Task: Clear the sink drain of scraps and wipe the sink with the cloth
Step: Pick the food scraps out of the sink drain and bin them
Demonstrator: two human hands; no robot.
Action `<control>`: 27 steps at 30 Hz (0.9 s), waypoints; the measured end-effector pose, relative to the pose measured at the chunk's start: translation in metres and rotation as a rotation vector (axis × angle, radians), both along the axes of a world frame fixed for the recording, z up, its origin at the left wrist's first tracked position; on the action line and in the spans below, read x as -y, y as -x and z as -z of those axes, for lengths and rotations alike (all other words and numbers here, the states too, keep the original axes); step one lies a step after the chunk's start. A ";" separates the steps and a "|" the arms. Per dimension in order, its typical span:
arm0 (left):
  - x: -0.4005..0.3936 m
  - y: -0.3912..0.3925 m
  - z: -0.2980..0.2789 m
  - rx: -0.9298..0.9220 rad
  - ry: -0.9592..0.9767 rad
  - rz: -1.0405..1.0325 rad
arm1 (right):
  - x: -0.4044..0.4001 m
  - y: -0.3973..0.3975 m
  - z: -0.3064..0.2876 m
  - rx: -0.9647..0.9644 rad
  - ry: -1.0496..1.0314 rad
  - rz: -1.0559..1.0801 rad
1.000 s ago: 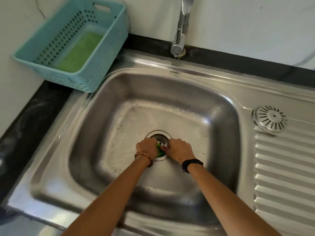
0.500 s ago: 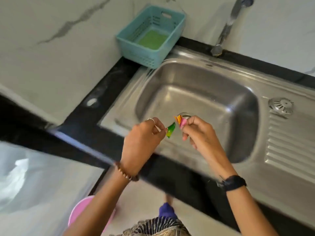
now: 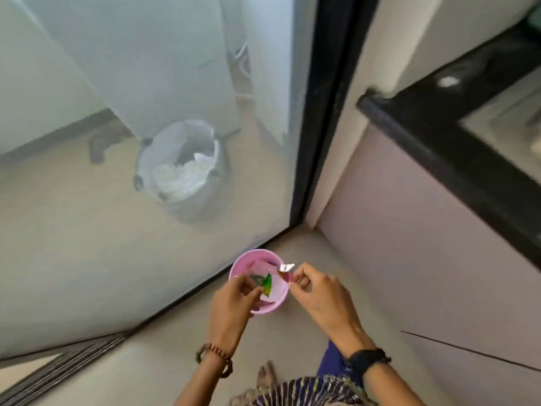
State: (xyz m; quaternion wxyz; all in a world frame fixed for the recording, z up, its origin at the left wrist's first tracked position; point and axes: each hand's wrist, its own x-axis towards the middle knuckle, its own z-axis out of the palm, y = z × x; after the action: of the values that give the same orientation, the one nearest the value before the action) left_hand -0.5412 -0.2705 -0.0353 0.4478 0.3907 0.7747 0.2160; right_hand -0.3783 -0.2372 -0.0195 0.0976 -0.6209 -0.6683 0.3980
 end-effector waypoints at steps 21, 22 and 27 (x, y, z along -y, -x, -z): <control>-0.041 -0.016 0.283 0.496 0.163 -0.459 | -0.031 0.054 0.301 -0.317 0.293 0.335; -0.048 -0.027 0.247 0.559 0.162 -0.456 | -0.036 0.044 0.262 -0.405 0.291 0.375; -0.080 -0.091 0.052 0.920 0.113 -0.370 | -0.054 -0.026 0.055 -0.670 0.195 0.478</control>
State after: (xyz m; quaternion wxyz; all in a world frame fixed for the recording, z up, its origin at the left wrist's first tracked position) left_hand -0.4503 -0.1903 -0.0876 0.7176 0.0860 0.5639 0.3996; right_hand -0.3520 -0.1832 -0.0744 0.3398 -0.6011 -0.3961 0.6052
